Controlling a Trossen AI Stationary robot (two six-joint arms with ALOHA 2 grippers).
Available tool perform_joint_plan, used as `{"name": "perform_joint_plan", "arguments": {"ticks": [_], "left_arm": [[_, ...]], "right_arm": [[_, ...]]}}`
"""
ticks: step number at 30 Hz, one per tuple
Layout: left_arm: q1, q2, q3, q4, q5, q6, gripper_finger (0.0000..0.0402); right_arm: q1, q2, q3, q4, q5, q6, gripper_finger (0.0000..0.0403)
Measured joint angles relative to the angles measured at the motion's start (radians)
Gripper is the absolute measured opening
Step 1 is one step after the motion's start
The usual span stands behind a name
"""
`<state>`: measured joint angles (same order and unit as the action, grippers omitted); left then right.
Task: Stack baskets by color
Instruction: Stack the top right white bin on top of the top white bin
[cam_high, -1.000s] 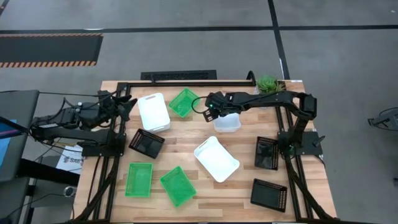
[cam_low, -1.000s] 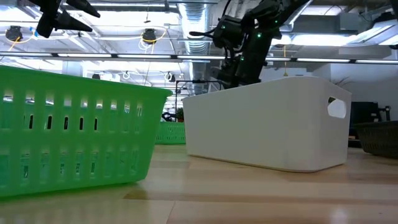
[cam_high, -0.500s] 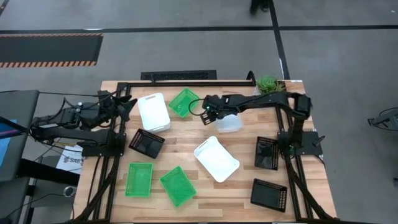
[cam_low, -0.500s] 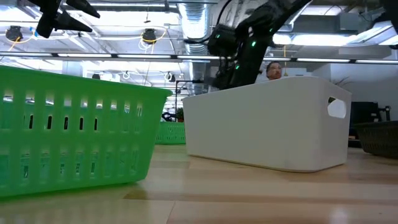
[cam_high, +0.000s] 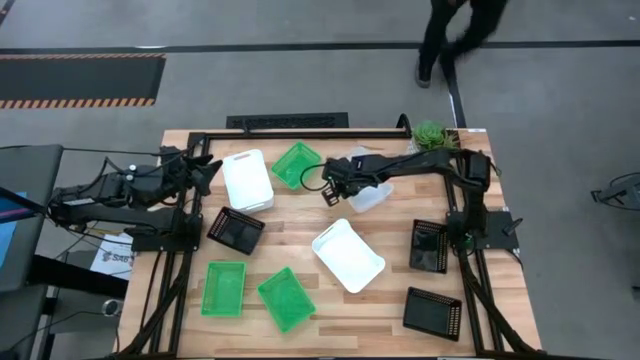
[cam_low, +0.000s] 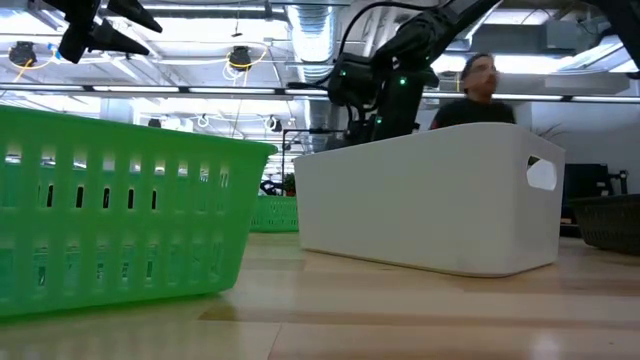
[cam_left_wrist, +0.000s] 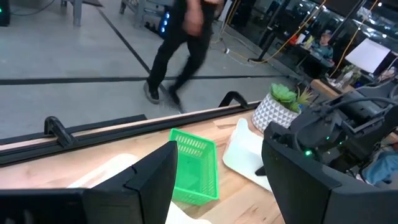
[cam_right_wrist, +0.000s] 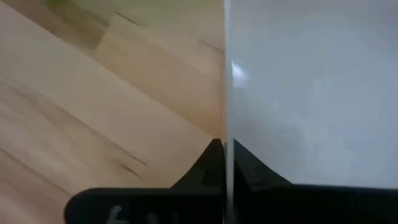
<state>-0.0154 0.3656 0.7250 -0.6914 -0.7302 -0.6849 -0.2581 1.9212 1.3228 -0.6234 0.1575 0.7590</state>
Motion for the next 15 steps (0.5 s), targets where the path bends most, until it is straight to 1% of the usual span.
{"name": "perform_joint_plan", "arguments": {"ticks": [3,10,15], "left_arm": [[0.0,0.001,0.0,0.0,0.001,0.0,0.0224],[0.0,0.0,0.0,0.001,-0.012,0.005,0.0224],[0.0,0.0,0.0,0.001,-0.015,0.005,0.0224]], "right_arm": [[-0.001,-0.02,-0.001,-0.012,0.01,0.0,0.0006],[0.0,-0.079,0.004,-0.05,0.052,0.019,0.0003],[0.016,-0.14,0.052,-0.052,0.103,0.02,0.0002]]}}
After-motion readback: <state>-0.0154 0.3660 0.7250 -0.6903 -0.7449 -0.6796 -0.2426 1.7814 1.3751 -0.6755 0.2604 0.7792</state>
